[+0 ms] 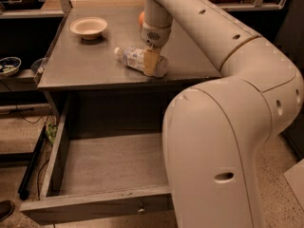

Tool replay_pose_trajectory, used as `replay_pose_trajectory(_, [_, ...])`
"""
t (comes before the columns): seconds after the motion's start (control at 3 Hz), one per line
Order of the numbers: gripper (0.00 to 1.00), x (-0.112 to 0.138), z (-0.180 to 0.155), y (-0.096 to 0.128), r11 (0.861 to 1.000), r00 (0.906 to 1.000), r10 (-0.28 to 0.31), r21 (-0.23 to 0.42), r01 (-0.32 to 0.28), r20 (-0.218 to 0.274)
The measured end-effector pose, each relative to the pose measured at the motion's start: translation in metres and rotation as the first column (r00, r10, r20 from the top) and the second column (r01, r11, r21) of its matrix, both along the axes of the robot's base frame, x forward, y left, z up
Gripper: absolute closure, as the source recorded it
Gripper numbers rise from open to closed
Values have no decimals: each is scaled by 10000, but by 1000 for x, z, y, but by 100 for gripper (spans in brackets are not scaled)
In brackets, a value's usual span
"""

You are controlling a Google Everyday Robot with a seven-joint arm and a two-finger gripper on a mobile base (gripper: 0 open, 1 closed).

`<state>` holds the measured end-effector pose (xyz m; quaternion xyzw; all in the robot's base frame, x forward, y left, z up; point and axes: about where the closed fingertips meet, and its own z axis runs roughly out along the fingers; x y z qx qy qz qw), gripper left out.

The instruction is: Place blue plastic bottle into top drawer

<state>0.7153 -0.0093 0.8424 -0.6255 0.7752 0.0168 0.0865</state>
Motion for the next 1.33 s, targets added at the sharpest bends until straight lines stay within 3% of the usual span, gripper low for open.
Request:
replay_pose_trajectory(0.33, [81,0,0,0,10000,10000,0,0,0,0])
replay_pose_trajectory(0.67, [100,0,0,0,10000,10000,0,0,0,0])
replay_pose_trajectory(1.33, [100,0,6,3,9991,9991,343,225,-349,256])
